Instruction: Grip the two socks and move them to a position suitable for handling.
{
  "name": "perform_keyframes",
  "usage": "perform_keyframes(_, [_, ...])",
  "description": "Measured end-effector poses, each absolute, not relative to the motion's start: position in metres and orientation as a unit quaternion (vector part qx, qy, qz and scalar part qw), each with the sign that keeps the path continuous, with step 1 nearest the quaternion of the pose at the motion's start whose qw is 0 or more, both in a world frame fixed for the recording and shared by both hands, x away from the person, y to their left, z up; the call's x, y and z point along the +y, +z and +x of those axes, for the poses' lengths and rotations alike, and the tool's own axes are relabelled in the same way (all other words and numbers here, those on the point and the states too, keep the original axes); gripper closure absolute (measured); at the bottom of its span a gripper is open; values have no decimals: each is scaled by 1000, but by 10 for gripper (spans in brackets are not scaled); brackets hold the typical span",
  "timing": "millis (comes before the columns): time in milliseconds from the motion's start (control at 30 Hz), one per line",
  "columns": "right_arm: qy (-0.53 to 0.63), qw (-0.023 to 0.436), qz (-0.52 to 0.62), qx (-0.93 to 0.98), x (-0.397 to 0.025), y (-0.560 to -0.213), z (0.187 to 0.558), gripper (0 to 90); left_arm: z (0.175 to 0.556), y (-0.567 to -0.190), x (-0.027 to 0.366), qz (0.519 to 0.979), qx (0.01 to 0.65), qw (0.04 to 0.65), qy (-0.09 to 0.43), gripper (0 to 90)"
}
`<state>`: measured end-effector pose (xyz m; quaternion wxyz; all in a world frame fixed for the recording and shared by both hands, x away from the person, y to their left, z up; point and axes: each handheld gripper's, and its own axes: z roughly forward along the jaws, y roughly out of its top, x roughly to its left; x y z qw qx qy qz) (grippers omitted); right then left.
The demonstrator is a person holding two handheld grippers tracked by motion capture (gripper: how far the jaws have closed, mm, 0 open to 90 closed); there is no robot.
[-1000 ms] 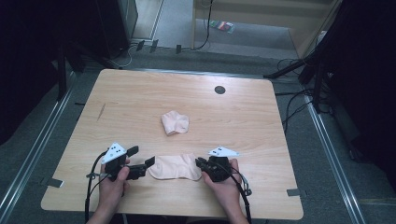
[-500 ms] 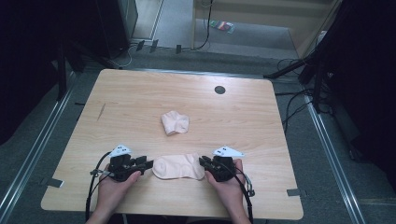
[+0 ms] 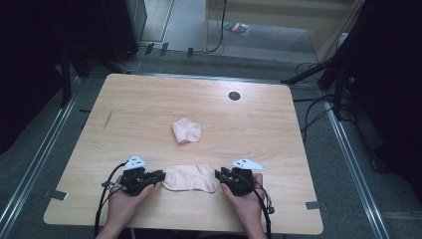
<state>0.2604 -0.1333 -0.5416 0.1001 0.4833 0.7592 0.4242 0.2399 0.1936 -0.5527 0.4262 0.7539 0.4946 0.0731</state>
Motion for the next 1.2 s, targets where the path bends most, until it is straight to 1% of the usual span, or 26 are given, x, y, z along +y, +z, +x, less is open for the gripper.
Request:
perform_keyframes(33, [416,103,481,765,-130,-543,260,724,239,-552,193,754,493,427,75,835])
perform_keyframes(67, [408,108,476,771,-127,-545,259,771,238,-552,193,757,488,429,77,883])
perform_keyframes(100, [402,114,475,775,-126,-545,259,837,238,-551,194,759,483,429,80,900])
perform_keyframes(133, [399,115,475,776,-126,-544,258,877,237,-550,193,762,479,428,80,900])
perform_keyframes(167, [402,113,477,773,-127,-543,257,887,237,-549,193,766,474,427,81,900])
perform_keyframes(367, [410,118,479,767,-137,-529,252,896,231,-542,194,774,462,426,80,900])
perform_keyframes(500, [394,127,482,772,-144,-528,246,900,230,-539,199,774,462,425,80,900])
perform_keyframes(567, [387,119,490,772,-149,-531,246,900,230,-540,199,776,460,425,72,900])
perform_keyframes(667, [385,101,488,777,-148,-535,247,891,231,-545,195,788,446,422,45,900])
perform_keyframes(700, [386,97,485,778,-147,-536,248,860,231,-546,195,785,447,426,48,870])
perform_keyframes(767, [399,89,479,777,-146,-536,249,683,232,-546,195,773,460,433,62,637])
perform_keyframes(800, [406,93,481,771,-147,-535,249,649,232,-545,196,768,462,440,64,591])
perform_keyframes(867, [427,99,484,758,-148,-532,250,621,233,-544,199,755,467,456,69,546])
perform_keyframes(900, [427,99,484,758,-148,-532,250,621,233,-544,199,755,467,456,69,521])
perform_keyframes(1033, [451,121,469,749,-135,-517,261,602,238,-544,208,736,471,473,110,491])
perform_keyframes(1100, [457,129,461,750,-125,-511,270,602,239,-544,214,725,473,481,142,461])
perform_keyframes(1133, [457,129,461,750,-125,-511,270,602,239,-544,214,725,473,481,142,441])
perform_keyframes(1167, [458,143,454,751,-115,-505,283,602,240,-544,220,712,473,492,167,426])
perform_keyframes(1200, [459,145,452,751,-112,-503,288,602,241,-545,223,706,474,496,175,423])
